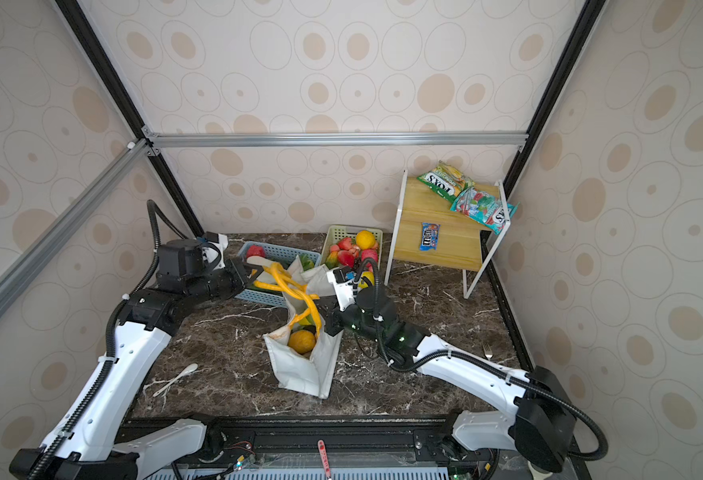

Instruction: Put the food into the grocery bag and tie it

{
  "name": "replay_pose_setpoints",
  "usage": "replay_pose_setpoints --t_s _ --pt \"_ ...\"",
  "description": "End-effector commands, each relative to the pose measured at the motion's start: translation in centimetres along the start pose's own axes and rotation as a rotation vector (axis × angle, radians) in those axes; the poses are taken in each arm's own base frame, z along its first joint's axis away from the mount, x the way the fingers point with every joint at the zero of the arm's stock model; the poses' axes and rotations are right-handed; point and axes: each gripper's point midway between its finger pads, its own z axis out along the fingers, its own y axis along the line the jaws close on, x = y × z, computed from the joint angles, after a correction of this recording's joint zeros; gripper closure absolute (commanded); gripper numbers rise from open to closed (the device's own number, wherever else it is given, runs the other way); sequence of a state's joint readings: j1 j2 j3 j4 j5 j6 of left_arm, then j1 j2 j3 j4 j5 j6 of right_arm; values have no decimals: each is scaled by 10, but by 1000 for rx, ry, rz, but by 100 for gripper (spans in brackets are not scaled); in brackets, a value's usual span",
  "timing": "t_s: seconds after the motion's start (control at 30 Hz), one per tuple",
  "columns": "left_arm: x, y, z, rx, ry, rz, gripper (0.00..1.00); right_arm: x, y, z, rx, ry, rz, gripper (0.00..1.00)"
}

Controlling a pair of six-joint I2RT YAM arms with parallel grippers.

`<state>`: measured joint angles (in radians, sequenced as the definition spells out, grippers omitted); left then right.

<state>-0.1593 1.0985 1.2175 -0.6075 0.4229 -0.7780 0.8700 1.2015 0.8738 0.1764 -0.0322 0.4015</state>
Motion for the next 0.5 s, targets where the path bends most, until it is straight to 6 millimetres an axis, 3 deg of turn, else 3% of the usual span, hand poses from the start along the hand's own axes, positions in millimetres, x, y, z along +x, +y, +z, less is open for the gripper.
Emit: replay_pose_setpoints --t_s 0.0,0.07,0.27,0.47 --pt "-3 38 1 -111 -43 50 100 14 -72 -35 339 20 90 100" --pt "6 64 6 -179 -28 46 100 22 -100 -55 439 26 191 100" --pt "45 133 28 -335 37 24 100 44 -148 -98 594 25 350 100" --pt "79 172 50 -360 71 -11 100 87 -171 -105 562 151 428 100"
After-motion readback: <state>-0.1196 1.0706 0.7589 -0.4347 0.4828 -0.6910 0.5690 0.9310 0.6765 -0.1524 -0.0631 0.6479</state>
